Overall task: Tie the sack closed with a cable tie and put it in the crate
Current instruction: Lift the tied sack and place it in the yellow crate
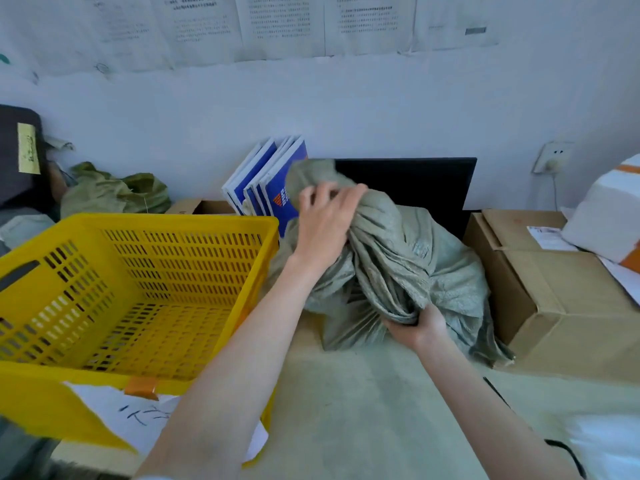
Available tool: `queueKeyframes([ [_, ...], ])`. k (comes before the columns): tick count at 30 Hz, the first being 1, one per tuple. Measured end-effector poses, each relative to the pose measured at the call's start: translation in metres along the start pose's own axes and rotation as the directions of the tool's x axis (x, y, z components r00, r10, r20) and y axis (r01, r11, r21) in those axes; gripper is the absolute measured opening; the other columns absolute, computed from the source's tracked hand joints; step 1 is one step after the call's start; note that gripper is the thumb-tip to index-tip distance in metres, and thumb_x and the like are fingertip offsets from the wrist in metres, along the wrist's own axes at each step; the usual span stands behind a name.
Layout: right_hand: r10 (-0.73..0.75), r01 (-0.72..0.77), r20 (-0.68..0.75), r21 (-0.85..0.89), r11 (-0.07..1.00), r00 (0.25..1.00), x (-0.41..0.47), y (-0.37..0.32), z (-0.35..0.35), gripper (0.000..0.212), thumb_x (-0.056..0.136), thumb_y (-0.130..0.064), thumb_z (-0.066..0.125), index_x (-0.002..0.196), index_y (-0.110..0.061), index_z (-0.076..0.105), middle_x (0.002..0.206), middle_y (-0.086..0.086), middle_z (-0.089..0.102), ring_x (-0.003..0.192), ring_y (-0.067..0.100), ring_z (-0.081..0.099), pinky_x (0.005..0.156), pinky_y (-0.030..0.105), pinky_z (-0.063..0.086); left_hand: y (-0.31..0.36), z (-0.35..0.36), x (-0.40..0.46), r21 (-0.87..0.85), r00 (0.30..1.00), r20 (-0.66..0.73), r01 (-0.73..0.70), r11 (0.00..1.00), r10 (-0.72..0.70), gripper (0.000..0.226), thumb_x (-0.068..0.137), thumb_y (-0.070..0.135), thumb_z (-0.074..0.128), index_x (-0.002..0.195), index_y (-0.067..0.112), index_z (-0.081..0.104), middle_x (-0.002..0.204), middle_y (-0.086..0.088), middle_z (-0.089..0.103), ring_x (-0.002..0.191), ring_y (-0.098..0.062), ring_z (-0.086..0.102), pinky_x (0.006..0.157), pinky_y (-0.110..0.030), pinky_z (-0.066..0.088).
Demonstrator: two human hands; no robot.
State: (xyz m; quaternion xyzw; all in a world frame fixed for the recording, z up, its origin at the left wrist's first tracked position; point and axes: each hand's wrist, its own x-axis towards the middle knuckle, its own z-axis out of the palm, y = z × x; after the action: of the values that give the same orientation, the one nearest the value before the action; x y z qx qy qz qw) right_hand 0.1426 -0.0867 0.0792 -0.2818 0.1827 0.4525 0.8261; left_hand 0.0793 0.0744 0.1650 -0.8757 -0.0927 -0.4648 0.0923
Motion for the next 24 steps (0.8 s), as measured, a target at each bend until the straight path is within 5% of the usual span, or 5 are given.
queueKeyframes([
  [3, -0.012, 0.012, 0.012, 0.022, 1.0, 1.0, 0.002, 0.005, -0.004, 0.026, 0.096, -0.019, 0.044, 0.099, -0.007, 0.067, 0.081, 0.016, 0.074, 0.091, 0.031, 0.064, 0.073, 0.044, 0.052, -0.001, 0.015, 0.022, 0.109, 0.961, -0.042, -0.266, 0.958, 0.272, 0.039, 0.083, 0.008, 0.05, 0.117, 0.027, 0.046, 0.118, 0.006, 0.061, 0.107, -0.026, 0.046, 0.086, -0.039, 0.025],
  [5, -0.015, 0.015, 0.012, 0.017, 1.0, 1.0, 0.004, 0.005, -0.007, 0.026, 0.096, -0.019, 0.043, 0.097, -0.008, 0.067, 0.077, 0.016, 0.074, 0.089, 0.03, 0.064, 0.067, 0.041, 0.057, -0.002, 0.027, 0.025, 0.125, 0.956, -0.096, -0.266, 0.956, 0.278, 0.041, 0.081, 0.013, 0.053, 0.115, 0.034, 0.044, 0.126, 0.002, 0.04, 0.112, -0.027, 0.037, 0.087, -0.041, 0.025],
  [11, 0.018, -0.021, -0.043, -0.079, 0.997, 0.999, 0.006, 0.012, -0.018, 0.029, 0.098, -0.021, 0.039, 0.098, -0.007, 0.064, 0.097, 0.016, 0.068, 0.089, 0.031, 0.062, 0.074, 0.044, 0.051, -0.009, 0.053, -0.032, -0.028, 0.995, 0.001, 0.1, 0.995, -0.1, 0.058, 0.074, 0.006, 0.076, 0.121, 0.025, 0.048, 0.122, -0.009, 0.033, 0.103, -0.033, 0.04, 0.08, -0.044, 0.044],
  [17, 0.059, -0.07, -0.12, -0.089, 0.994, 0.991, 0.011, 0.019, -0.025, 0.039, 0.101, -0.018, 0.028, 0.119, -0.006, 0.06, 0.095, 0.021, 0.068, 0.092, 0.035, 0.061, 0.08, 0.045, 0.046, -0.023, 0.049, -0.088, -0.059, 0.958, 0.248, 0.163, 0.985, -0.144, 0.066, 0.06, -0.009, 0.074, 0.12, 0.005, 0.05, 0.12, -0.012, 0.04, 0.102, -0.036, 0.051, 0.077, -0.042, 0.055],
  [24, 0.057, -0.103, -0.176, -0.265, 0.959, 0.983, 0.007, 0.02, -0.013, 0.043, 0.1, -0.018, 0.026, 0.133, -0.004, 0.05, 0.139, 0.02, 0.05, 0.131, 0.036, 0.044, 0.09, 0.047, 0.038, 0.013, 0.049, -0.179, -0.21, 0.729, 0.487, 0.632, 0.746, -0.48, 0.078, 0.073, 0.016, 0.073, 0.142, 0.002, 0.039, 0.143, -0.011, 0.045, 0.132, -0.028, 0.04, 0.109, -0.041, 0.039],
])
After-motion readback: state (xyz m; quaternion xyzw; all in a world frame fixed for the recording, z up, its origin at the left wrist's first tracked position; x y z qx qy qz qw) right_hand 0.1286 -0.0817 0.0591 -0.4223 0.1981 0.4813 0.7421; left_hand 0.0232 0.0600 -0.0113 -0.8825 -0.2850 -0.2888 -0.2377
